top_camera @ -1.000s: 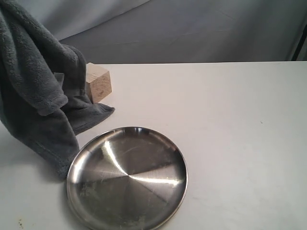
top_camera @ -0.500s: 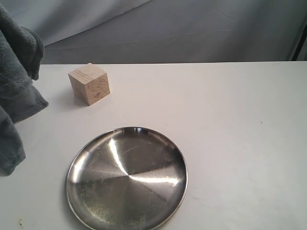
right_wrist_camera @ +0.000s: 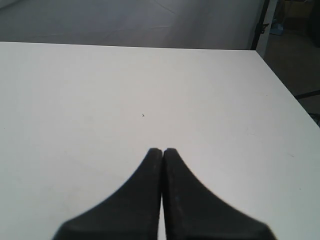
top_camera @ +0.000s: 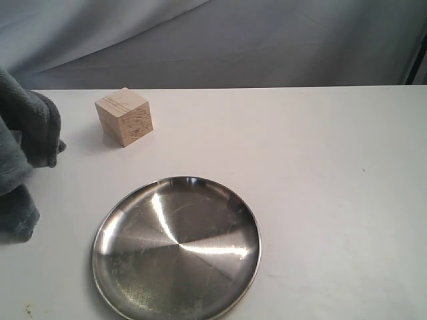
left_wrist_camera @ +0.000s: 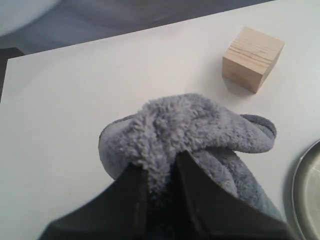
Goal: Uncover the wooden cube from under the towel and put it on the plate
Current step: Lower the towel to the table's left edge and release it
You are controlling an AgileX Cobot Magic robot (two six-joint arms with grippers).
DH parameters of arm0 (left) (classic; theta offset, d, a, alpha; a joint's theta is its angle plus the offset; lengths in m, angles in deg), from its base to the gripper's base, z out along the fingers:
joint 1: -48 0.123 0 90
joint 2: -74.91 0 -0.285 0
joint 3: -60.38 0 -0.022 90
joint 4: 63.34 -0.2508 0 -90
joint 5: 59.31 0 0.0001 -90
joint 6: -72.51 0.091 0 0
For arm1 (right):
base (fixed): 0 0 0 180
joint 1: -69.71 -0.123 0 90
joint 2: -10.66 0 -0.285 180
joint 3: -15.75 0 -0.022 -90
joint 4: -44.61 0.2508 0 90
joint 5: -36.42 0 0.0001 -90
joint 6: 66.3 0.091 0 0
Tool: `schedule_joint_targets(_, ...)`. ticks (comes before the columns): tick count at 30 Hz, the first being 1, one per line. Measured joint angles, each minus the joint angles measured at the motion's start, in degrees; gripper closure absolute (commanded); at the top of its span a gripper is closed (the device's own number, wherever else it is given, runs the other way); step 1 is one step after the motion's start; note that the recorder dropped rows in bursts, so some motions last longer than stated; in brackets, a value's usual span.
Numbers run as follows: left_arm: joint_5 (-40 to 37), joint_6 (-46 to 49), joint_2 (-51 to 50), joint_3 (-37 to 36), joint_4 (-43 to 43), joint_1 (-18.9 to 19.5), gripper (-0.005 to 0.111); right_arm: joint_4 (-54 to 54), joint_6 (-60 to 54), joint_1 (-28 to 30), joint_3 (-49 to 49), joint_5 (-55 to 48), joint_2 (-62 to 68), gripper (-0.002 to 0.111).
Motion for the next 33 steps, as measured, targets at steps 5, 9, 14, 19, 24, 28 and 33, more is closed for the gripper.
schedule_joint_targets(5,-0.14,0.87,0.11,-2.75,1.44,0.00,0.107,0.00,0.00,0.00,0.00,0.00,0.00,0.108)
schedule_joint_targets(9,0.11,2.12,0.11,-8.23,1.64,0.00,0.107,0.00,0.00,0.00,0.00,0.00,0.00,0.108)
schedule_joint_targets(14,3.71,2.12,-1.07,-14.87,0.25,0.00,0.107,0.00,0.00,0.00,0.00,0.00,0.00,0.108)
schedule_joint_targets(19,7.17,2.12,-4.00,-18.06,-0.01,0.00,0.106,0.00,0.00,0.00,0.00,0.00,0.00,0.108)
schedule_joint_targets(24,7.87,2.32,-8.01,-19.27,1.44,0.00,0.106,0.00,0.00,0.00,0.00,0.00,0.00,0.108)
schedule_joint_targets(28,8.26,2.53,-10.90,-19.44,1.59,0.00,0.103,0.00,0.00,0.00,0.00,0.00,0.00,0.108)
schedule_joint_targets(33,8.37,2.77,-13.38,-19.67,1.69,0.00,0.072,0.00,0.00,0.00,0.00,0.00,0.00,0.108)
